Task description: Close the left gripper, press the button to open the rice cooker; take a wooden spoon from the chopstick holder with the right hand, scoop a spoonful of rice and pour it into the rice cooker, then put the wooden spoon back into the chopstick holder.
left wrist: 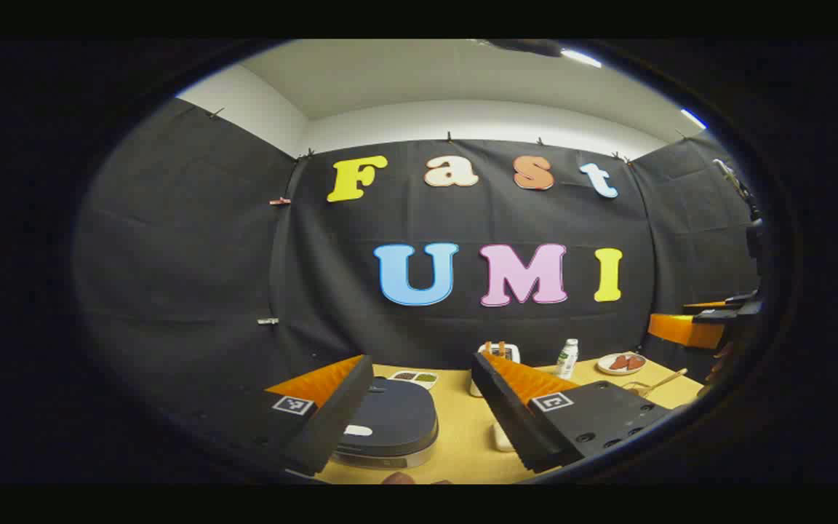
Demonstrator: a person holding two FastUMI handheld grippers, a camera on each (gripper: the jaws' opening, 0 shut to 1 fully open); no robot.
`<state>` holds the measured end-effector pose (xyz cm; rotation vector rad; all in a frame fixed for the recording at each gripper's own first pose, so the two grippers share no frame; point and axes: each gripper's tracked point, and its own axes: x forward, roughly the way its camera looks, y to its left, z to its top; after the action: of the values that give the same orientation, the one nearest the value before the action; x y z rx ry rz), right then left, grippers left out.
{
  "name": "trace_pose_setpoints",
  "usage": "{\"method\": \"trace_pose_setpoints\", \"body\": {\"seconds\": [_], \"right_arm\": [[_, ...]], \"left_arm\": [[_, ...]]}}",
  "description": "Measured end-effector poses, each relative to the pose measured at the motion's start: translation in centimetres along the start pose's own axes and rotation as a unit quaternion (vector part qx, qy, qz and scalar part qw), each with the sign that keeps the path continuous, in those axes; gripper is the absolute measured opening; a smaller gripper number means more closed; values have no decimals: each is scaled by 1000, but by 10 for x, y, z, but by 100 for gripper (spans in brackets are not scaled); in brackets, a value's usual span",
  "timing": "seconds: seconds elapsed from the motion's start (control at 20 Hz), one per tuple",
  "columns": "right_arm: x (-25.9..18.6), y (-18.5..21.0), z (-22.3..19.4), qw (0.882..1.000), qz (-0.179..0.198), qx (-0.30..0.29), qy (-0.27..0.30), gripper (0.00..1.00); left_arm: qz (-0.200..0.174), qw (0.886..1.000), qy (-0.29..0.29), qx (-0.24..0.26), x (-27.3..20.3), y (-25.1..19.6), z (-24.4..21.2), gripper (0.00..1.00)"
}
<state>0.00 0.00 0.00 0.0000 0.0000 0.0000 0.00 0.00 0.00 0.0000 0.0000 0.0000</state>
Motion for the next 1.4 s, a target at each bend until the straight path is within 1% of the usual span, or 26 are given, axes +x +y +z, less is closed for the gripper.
{"method": "trace_pose_setpoints", "body": {"seconds": [0.45,0.6,0.95,1.25,1.4], "right_arm": [[-5,-1,-2,1000,7,-11,0,91],[-6,-2,-3,1000,7,-11,2,90],[-8,-5,-5,1000,-1,-17,3,90],[-4,-2,-6,1000,1,-17,4,90],[-1,0,0,1000,1,-20,-2,90]], "left_arm": [[15,1000,8,-7,-4,9,-7,93],[15,1000,8,-6,-5,9,-8,93],[3,1000,7,-4,-2,5,-8,93],[4,1000,8,-1,5,8,-9,93],[4,1000,11,6,9,10,-11,93]]}}
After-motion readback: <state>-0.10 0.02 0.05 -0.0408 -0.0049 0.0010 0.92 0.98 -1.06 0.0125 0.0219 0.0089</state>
